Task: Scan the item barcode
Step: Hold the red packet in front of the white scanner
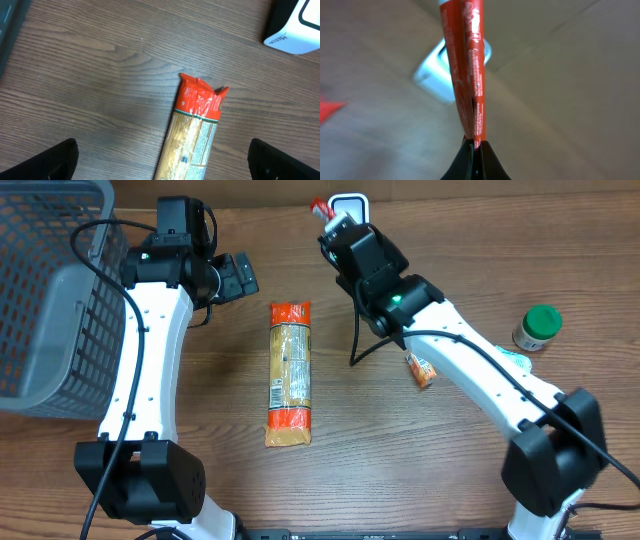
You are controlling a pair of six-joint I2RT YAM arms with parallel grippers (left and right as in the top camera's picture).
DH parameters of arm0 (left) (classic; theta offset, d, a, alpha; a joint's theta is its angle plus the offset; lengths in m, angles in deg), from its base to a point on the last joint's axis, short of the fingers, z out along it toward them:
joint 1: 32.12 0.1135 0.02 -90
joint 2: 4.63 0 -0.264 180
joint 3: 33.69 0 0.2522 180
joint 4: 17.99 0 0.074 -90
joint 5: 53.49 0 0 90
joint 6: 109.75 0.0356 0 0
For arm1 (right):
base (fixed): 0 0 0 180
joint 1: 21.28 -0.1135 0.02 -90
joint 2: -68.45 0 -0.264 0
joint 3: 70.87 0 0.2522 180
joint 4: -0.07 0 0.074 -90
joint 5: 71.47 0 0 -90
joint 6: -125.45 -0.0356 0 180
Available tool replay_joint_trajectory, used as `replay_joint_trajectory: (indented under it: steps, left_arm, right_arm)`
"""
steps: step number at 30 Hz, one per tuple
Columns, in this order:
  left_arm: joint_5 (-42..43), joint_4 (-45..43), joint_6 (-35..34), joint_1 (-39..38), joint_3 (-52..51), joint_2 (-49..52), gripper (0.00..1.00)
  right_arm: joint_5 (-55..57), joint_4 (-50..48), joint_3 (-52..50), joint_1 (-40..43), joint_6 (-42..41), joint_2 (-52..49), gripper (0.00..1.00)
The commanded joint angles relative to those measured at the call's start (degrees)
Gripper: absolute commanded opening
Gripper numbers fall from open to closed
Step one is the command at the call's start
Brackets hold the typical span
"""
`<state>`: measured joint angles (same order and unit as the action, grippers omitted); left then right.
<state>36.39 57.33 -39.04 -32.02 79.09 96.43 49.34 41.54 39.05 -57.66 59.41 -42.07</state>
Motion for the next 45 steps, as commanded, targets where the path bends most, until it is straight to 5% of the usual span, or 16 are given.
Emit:
replay_joint_trajectory:
  steps: [1,7,23,45]
  left_arm:
    - [-0.48,-0.09,0.66,-0.13,0.17,0.46,1.0]
    - [-0.5,-0.09,0.68,-0.13,0.17,0.46,1.0]
    - [-0.5,-0.09,0.66,-0.13,0.17,0.46,1.0]
    - [-0.48,-0.09,0.68,-0.13,0.17,0.46,1.0]
  right_arm:
    - [11.21,-4.96,0.55,0.24,10.49,-3.91,0.04]
    - [18.97,-17.86,0.55,0.44,17.55,-9.44,0.04]
    - [23.15,-33.77,0.55,4.26,25.4,-23.06,0.04]
    - [18.62,-40.04,0.55,3.82,28.22,-25.88,0.04]
